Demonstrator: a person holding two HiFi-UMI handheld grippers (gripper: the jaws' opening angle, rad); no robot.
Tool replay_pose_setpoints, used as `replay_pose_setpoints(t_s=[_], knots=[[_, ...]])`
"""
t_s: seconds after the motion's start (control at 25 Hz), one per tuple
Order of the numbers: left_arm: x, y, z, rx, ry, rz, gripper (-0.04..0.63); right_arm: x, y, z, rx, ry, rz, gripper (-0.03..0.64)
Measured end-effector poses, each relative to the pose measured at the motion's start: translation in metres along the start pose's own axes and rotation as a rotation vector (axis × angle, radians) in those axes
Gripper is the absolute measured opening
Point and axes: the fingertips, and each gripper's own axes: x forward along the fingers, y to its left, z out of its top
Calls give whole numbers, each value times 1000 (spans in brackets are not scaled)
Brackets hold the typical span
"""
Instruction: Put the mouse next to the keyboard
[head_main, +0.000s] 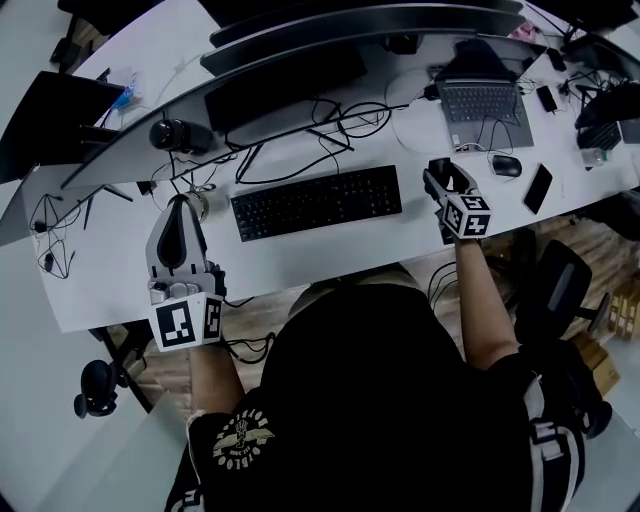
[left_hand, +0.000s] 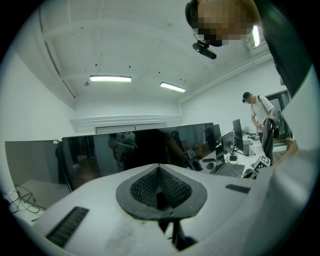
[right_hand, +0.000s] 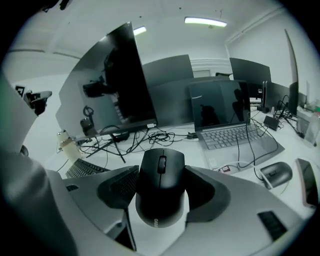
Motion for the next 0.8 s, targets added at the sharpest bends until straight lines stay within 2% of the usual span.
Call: replay_pose_setpoints(t_s=[0.48, 0.8], knots=[[0, 5, -5, 12, 19, 11, 2, 44, 10, -54, 11, 212, 2, 287], [-3, 4, -2, 10, 8, 10, 2, 57, 14, -75, -1, 264, -5, 288]])
